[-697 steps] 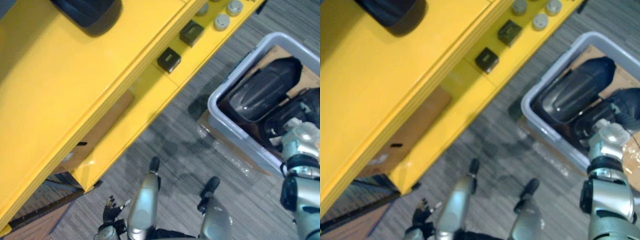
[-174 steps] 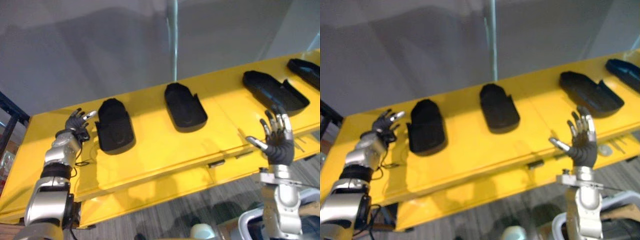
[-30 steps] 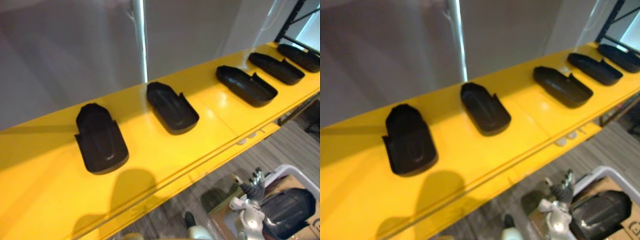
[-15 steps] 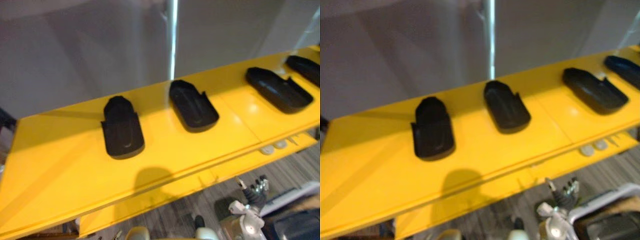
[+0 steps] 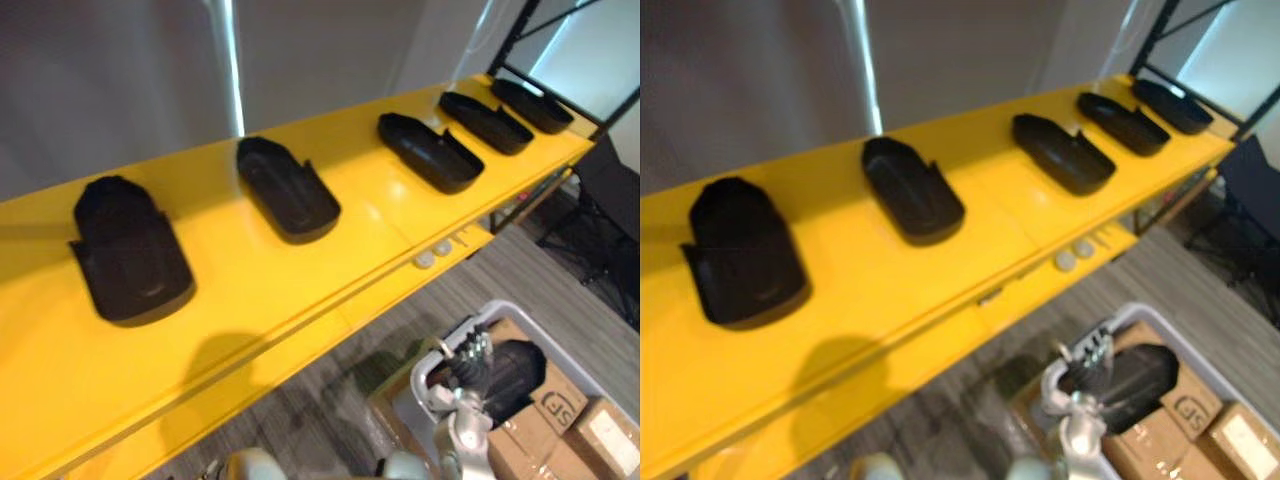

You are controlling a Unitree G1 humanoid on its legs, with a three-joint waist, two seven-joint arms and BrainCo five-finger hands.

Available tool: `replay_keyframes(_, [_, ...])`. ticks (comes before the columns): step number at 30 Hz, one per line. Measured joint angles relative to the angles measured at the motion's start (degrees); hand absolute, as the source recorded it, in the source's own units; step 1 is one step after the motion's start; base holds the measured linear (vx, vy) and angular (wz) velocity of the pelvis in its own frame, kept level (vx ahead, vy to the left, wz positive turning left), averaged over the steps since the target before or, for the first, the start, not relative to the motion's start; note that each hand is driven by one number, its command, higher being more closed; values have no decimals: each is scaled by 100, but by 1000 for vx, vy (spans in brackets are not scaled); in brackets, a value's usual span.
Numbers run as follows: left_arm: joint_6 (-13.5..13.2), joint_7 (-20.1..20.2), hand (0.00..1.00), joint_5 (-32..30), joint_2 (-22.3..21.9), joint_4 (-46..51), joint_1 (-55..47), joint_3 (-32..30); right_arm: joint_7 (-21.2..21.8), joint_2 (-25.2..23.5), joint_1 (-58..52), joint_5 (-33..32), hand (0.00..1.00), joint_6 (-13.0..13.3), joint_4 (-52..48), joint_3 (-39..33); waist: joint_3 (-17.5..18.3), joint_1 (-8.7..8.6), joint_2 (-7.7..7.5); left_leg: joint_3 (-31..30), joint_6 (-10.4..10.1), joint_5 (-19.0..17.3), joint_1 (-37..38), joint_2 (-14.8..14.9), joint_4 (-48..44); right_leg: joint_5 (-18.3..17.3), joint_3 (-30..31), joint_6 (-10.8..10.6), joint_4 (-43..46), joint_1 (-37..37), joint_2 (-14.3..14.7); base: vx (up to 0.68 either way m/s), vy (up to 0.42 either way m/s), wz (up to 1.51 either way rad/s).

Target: Walk over and take plastic housings, then place them on the shelf

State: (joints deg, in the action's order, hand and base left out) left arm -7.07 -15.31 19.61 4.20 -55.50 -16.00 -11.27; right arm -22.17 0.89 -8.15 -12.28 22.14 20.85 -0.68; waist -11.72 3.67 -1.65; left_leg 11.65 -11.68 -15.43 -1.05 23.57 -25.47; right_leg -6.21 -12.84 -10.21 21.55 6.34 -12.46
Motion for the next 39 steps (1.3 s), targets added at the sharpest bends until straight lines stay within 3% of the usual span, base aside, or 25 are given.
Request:
replay_keyframes(1, [-37,-28,0,10,-218,0,72,-89,20,172,101,19,0,-104,10,6,-79,15,112,-52,245,209,-200,109,-311,-69,20,-42,-361,-74,165,128,-411,-63])
replay_keyframes(2, [-49,3,0,13,-281,6,83,-148,67,274,132,30,0,-143,20,-14,-206,-21,190,-240,691,479,-478,79,-708,44,115,53,-512,-79,181,75,-298,-57])
replay_keyframes(3, [-60,38,0,12,-296,-29,51,-130,97,328,141,66,0,-167,18,-19,-270,-56,155,-380,571,352,-584,-52,-663,123,209,51,-639,-88,151,50,-196,-56])
replay_keyframes(4, [-86,57,0,7,-352,-49,-53,-81,103,483,92,82,0,-231,11,-41,-274,-147,236,-660,272,145,-540,-342,-112,246,371,68,-852,-85,113,51,-121,-67])
replay_keyframes(6, [-145,56,0,-34,-435,-152,-194,128,101,680,41,59,0,-257,4,-60,-307,-274,389,-855,171,231,-367,-647,858,316,679,52,-946,12,200,49,-40,-96])
replay_keyframes(7, [-201,49,0,-41,-446,-230,-189,178,100,723,41,31,0,-252,20,-148,-342,-303,464,-975,-15,370,-256,-764,1095,331,879,26,-922,92,330,4,72,-102])
replay_keyframes(8, [-244,52,0,-52,-403,-256,-160,222,98,722,29,-35,0,-248,17,-164,-357,-297,416,-954,-70,365,-186,-776,1091,348,1012,-6,-924,138,341,-7,69,-87])
replay_keyframes(9, [-306,51,0,-142,-281,-251,-107,320,84,687,-26,-48,0,-207,-9,-189,-362,-350,375,-904,-57,340,-155,-850,1087,378,1089,-56,-937,173,329,-12,77,-51])
replay_keyframes(10, [-384,44,0,-252,-158,-236,26,376,91,663,-151,-52,0,-177,-5,-189,-454,-456,220,-811,-57,307,-129,-937,1066,418,1168,-115,-968,183,245,-37,98,-47])
replay_keyframes(11, [-465,35,0,-274,33,-166,208,383,99,596,-303,-68,0,-118,-7,-192,-527,-455,94,-700,-41,241,-123,-989,965,520,1286,-158,-1101,181,200,-53,115,-37])
replay_keyframes(12, [-467,27,0,-255,72,-134,290,383,94,571,-380,-53,0,-57,-8,-193,-541,-462,60,-633,-27,219,-122,-1000,919,574,1310,-166,-1178,175,184,-67,118,-38])
replay_keyframes(15, [-471,-5,0,-216,218,96,560,383,79,541,-497,31,0,197,-24,-193,-522,-504,19,-453,-6,179,-106,-1032,863,880,1338,-182,-1554,155,161,-50,84,-42])
replay_keyframes(16, [-518,-29,0,-264,245,166,650,384,-9,542,-492,212,0,276,-35,-197,-531,-599,34,-429,-7,179,-107,-1026,861,968,1343,-166,-1670,144,174,-27,19,-27])
replay_keyframes(20, [-554,-37,0,-268,257,279,801,539,-370,578,-338,375,0,345,-283,-298,-598,-774,134,-290,-43,156,-107,-893,835,1218,1503,-116,-1965,163,348,-26,-11,-29])
replay_keyframes(23, [-537,-41,0,-290,168,363,965,824,-469,580,-325,387,0,401,-283,-544,-654,-780,117,-257,-62,144,-181,-832,822,1431,1595,-92,-2259,175,431,-38,-26,-24])
replay_keyframes(26, [-531,-68,0,-520,131,611,1174,1148,-477,552,-315,399,0,514,-283,-660,-810,-791,-12,-151,-97,122,-209,-787,744,1581,1660,-38,-2507,169,460,-53,-18,-26])
replay_keyframes(28, [-502,-134,0,-677,140,875,1204,1229,-309,475,-255,511,0,702,-469,-653,-882,-707,-86,137,-149,80,-83,-680,771,1576,1295,85,-2458,276,436,-50,-13,-58])
replay_keyframes(30, [-439,-232,0,-658,171,899,1217,1243,-194,458,-165,644,0,840,-647,-625,-886,-713,-83,222,-163,78,-34,-618,810,1648,1063,158,-2258,392,435,25,-27,-41])
replay_keyframes(32, [-313,-557,0,-459,143,836,1199,1244,-96,585,162,710,0,904,-670,-460,-928,-700,37,79,-155,144,113,-537,926,1605,1001,188,-2011,452,558,83,-68,-12])
replay_keyframes(35, [-281,-1103,0,241,-14,636,1137,661,47,648,476,750,0,895,-601,14,-1051,-512,271,-386,-73,448,-40,-312,444,1194,290,419,-1530,257,662,78,-125,38])
replay_keyframes(36, [-283,-1124,0,326,-23,603,1114,519,44,644,491,765,0,894,-587,82,-1069,-476,305,-409,47,547,-128,-272,239,1123,134,427,-1545,100,649,100,-191,105])
replay_keyframes(38, [-285,-1077,0,382,-12,595,781,235,-71,625,432,911,0,829,-430,254,-1057,-255,292,-237,312,1263,-375,-214,-306,1057,-369,491,-2072,-591,560,77,-170,102])
replay_keyframes(39, [-281,-1061,0,355,-16,593,662,204,-115,634,437,928,0,821,-435,238,-1041,-209,285,-165,279,1376,-442,-225,-371,1074,-436,487,-2170,-697,515,99,-118,71])
